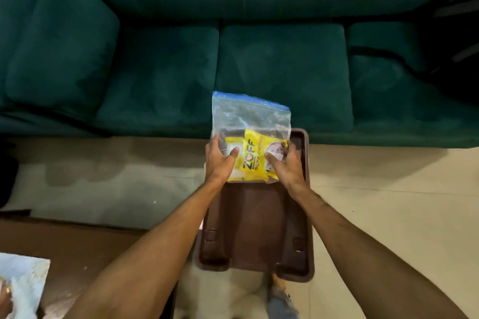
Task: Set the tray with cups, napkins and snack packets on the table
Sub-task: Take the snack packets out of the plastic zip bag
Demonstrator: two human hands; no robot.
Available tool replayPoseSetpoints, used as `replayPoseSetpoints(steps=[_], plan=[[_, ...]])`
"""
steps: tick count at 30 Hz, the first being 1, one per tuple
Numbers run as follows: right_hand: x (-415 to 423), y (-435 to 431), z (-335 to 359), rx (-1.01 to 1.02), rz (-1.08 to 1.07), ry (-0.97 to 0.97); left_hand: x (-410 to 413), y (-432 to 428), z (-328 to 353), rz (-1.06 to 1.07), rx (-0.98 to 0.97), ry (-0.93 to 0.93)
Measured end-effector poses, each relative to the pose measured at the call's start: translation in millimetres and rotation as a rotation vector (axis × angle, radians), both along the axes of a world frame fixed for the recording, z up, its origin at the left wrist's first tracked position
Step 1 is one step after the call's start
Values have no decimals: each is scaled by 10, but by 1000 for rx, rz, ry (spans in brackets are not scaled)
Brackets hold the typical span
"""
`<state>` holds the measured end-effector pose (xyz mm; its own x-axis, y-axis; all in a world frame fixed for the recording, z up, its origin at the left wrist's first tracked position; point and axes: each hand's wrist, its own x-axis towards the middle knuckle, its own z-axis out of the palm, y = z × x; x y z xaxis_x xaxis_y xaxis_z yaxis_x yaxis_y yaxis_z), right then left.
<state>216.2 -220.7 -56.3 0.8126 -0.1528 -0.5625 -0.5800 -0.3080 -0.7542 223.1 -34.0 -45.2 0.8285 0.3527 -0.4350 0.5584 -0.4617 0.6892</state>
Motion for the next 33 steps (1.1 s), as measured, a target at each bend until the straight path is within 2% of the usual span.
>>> replayPoseSetpoints(steps=[4,7,14,18,24,30,33], plan=[[96,79,-103,54,-156,60,46,-133,-102,71,-54,56],[62,110,8,181,-210,112,-2,-127,-6,171,-223,93],[-352,170,699,351,-141,14,-637,143,730,231,-298,-121],[-823,463,1233,416,-32,-45,-1309,394,1325,312,-294,-258],[-1778,1115,1886,415,154,-142,-2532,965,2029,372,-343,-335],[-3148,2007,2490,403,356,-239,-4076,1776,2598,533,-414,-498],[-3887,2547,2795,386,438,-285,-4933,2256,2874,542,-430,-521]])
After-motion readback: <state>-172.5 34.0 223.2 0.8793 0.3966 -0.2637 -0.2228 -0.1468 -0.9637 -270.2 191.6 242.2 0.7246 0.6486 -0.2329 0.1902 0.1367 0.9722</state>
